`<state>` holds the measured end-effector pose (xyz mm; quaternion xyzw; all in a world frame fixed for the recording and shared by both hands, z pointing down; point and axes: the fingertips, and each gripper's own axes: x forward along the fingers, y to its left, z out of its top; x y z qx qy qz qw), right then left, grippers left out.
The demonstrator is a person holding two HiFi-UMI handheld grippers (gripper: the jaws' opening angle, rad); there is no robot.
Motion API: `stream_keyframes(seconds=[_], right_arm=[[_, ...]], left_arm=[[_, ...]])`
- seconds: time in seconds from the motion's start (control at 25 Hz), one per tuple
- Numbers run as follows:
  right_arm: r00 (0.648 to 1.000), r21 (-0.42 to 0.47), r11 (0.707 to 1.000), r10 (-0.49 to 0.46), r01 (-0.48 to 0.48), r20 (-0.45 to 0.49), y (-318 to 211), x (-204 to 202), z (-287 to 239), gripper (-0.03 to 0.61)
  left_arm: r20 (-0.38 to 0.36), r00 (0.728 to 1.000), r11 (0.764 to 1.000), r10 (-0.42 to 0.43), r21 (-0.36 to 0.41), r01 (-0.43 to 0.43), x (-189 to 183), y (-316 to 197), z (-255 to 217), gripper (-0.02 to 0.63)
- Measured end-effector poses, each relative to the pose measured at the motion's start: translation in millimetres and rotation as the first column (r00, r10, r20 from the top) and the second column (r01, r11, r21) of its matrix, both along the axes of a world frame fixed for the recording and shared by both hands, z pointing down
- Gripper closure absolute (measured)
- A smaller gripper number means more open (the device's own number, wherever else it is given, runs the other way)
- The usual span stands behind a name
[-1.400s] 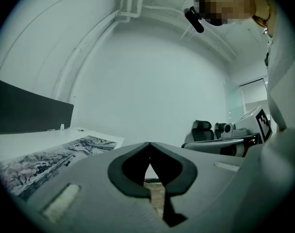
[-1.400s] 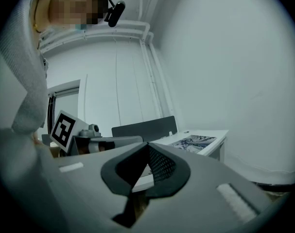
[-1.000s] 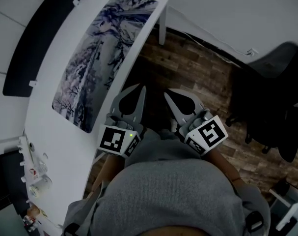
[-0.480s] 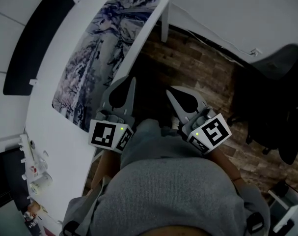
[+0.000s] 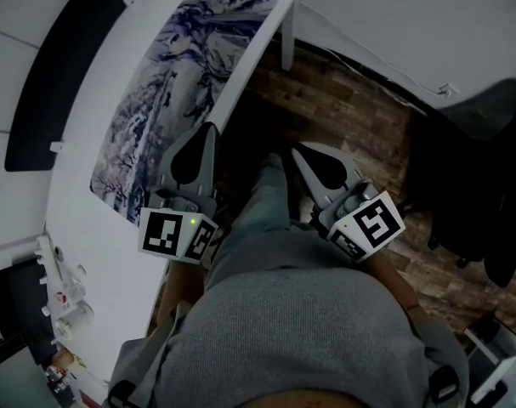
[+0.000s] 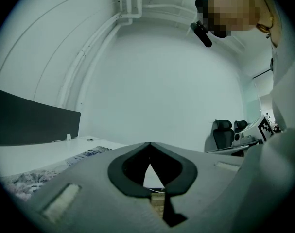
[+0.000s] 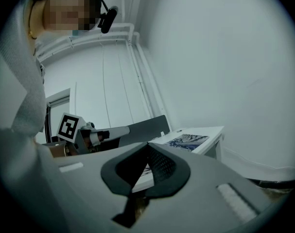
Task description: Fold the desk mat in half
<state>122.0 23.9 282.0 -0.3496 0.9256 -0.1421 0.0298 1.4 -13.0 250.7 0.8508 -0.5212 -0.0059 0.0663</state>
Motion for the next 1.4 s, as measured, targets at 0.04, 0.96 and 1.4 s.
stream_keyframes(seconds=[0.04,0.96,1.4], right_arm=[[1.0,0.001,1.0,0.0,0.001,-0.009,-6.9,-0.2,1.1,0.577],[0.995,-0.048,0.999,0.003,-0.008,-0.1,-266.8,-38.1,6.1,0.577],[0.996,-0.075,0.997,-0.016,0.009,-0.09,-328.2,-30.0,17.5,0.575]], left_arm=[[-0.004,1.0,1.0,0.004,0.005,-0.004,-0.8,-8.2,-0.2,0.612],[-0.055,0.997,0.998,0.057,-0.009,-0.058,-35.8,-257.3,-5.9,0.612],[-0.015,0.999,0.999,-0.042,-0.017,0.042,-43.3,-315.8,-1.0,0.612]])
